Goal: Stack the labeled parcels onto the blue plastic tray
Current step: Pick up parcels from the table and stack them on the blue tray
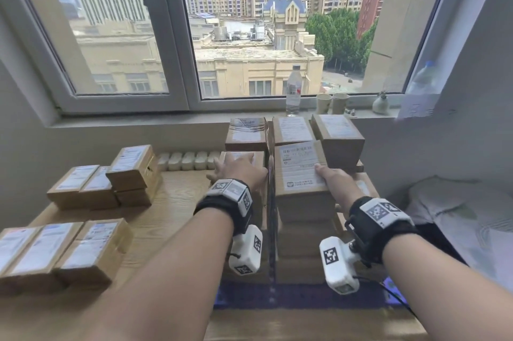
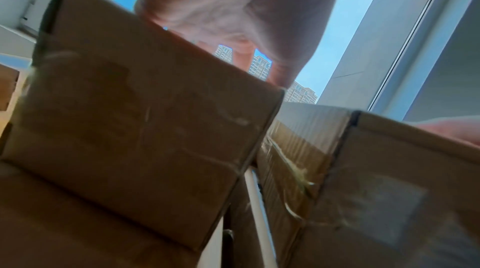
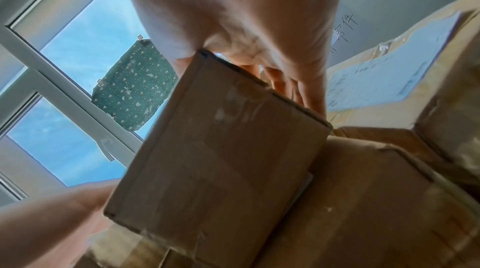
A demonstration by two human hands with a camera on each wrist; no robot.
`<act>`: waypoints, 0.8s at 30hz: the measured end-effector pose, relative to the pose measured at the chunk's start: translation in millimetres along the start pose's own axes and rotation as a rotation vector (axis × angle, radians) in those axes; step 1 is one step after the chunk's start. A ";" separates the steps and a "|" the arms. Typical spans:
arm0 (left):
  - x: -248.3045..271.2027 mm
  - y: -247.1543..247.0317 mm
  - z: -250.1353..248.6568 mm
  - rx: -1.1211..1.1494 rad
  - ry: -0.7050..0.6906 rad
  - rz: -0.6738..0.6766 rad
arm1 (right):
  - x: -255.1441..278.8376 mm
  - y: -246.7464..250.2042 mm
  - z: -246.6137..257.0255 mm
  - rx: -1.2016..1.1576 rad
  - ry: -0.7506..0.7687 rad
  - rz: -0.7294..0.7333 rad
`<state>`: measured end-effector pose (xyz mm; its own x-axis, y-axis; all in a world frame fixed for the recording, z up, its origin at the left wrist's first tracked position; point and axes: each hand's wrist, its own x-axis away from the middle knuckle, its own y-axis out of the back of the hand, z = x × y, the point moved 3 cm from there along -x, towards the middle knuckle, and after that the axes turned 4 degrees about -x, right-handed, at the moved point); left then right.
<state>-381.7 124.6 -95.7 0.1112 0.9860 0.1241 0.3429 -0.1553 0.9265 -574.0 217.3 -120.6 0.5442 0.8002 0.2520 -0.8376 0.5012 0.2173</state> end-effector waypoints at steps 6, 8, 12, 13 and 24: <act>-3.4 -1.2 -8.8 -0.065 0.040 0.036 | -10.0 -4.5 0.3 0.061 -0.045 0.000; -4.3 -1.8 -10.1 -0.064 0.043 0.034 | -10.8 -3.9 0.9 0.086 -0.061 -0.009; -6.5 -4.0 -11.7 -0.056 0.028 0.027 | -21.4 -3.3 -2.4 0.155 -0.038 -0.008; -6.9 -4.6 -11.7 -0.056 0.027 0.028 | -20.8 -3.4 -1.7 0.182 -0.036 -0.006; -4.4 -0.9 -14.0 -0.087 -0.091 0.016 | -2.8 -13.6 29.8 0.670 0.214 -0.009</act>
<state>-395.5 121.2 -92.0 0.2015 0.9733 0.1095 0.2591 -0.1608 0.9524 -562.7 198.4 -96.2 0.4718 0.8788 0.0715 -0.5863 0.2522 0.7699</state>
